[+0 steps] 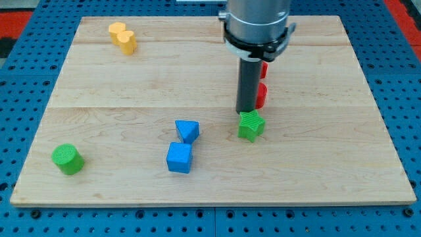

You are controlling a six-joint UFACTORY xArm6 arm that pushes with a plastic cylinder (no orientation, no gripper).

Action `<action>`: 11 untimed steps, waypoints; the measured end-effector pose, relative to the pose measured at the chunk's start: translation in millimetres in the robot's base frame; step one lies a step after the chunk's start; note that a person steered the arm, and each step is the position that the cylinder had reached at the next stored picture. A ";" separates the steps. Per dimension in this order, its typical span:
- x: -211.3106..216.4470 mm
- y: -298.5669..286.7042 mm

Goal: Push green circle below of green star

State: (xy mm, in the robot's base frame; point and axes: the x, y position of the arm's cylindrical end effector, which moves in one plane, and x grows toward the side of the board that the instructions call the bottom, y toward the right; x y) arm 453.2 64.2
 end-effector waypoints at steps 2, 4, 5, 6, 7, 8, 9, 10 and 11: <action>20.2 1.0; -9.3 -22.7; -25.6 -97.7; -24.7 -198.4; -19.1 -287.3; 17.7 -324.1; 51.9 -323.8; 79.2 -296.1; 99.9 -282.9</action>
State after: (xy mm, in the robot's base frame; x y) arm 553.1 -218.8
